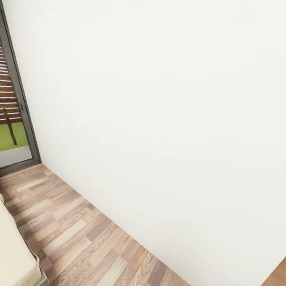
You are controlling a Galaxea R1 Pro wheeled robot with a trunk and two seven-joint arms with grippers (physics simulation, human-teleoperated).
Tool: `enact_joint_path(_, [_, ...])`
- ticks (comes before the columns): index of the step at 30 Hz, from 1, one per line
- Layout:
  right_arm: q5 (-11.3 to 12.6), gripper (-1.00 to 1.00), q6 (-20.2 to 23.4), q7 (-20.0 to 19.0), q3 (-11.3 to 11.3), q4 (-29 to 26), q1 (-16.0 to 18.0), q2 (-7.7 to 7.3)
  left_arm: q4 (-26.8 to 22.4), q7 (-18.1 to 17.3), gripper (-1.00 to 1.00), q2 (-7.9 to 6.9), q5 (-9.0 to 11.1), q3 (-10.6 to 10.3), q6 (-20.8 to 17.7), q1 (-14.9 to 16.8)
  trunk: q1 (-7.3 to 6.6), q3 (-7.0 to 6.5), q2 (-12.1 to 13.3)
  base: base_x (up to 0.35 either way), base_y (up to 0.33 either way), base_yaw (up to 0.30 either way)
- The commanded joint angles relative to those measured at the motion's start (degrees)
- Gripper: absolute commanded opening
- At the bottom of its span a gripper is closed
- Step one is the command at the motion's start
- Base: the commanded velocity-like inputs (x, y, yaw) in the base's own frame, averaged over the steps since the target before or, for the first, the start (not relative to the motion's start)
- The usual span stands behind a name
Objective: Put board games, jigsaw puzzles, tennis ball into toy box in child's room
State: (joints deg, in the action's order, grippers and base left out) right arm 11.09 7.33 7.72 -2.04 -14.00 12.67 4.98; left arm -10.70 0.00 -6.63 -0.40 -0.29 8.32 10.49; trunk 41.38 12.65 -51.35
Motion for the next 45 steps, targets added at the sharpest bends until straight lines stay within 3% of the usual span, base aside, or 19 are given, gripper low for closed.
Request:
enact_joint_path(1, [0.25, 1.00, 0.31, 0.19, -0.18, -0.16, -0.01, 0.03, 0.07, 0.00, 1.00, 0.20, -0.04, -0.04, 0.19, 0.06, -0.22, -0.13, 0.36, -0.008, -0.013, 0.275])
enact_joint_path(16, [0.31, 1.00, 0.31, 0.14, -0.24, -0.16, -0.01, -0.05, 0.16, 0.16, 1.00, 1.08, 0.19, 0.03, 0.12, 0.06, -3.52, -3.07, 6.38, -0.005, -0.002, 0.228])
enact_joint_path(26, [0.33, 1.00, 0.33, 0.18, -0.24, -0.16, -0.01, -0.06, 0.21, 0.18, 1.00, 1.16, 0.14, 0.03, 0.12, 0.06, -5.71, -4.87, 10.39, -0.237, 0.000, 0.073])
enact_joint_path(45, [0.16, 1.00, 0.57, 0.27, -0.21, -0.16, -0.01, -0.04, 1.95, 0.42, 1.00, 1.86, 0.27, 0.11, 0.12, 0.06, -9.89, -8.29, 18.01, -0.025, 0.000, 0.279])
